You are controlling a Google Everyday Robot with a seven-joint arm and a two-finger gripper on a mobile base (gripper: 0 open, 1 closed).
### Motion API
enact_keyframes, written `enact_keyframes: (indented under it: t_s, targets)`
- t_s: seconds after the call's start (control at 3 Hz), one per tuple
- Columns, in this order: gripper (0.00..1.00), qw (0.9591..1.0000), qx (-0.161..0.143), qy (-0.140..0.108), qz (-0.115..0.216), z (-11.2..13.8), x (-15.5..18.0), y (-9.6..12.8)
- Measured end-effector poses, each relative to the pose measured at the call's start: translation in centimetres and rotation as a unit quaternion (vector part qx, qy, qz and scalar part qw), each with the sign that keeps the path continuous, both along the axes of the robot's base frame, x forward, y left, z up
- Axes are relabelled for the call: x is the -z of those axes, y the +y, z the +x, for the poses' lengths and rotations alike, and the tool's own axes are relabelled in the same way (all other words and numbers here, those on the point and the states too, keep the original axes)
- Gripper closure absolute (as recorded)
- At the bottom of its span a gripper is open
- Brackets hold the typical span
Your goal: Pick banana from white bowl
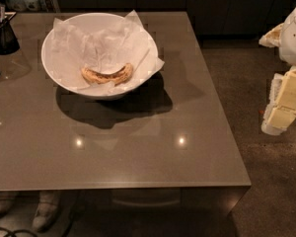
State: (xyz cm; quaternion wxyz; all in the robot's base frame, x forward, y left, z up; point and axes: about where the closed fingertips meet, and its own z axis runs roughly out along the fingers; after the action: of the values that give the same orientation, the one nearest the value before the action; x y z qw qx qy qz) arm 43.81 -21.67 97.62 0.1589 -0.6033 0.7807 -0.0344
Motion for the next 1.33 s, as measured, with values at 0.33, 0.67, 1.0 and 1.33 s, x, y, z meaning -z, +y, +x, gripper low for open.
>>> enact_keyframes:
  t_s: [0.33, 0.67, 1.0, 1.33]
  targets:
    - [0.00, 1.0000, 0.000, 0.000, 0.000, 0.0, 0.0, 0.0]
    - [0.00, 0.9998, -0.006, 0.014, -0.015, 0.5, -0.4, 0.5]
    - [0.00, 0.9974, -0.032, 0.042, -0.050, 3.1, 0.0, 2.2]
    - [0.00, 0.9980, -0.033, 0.028, -0.045, 3.7, -0.1, 2.5]
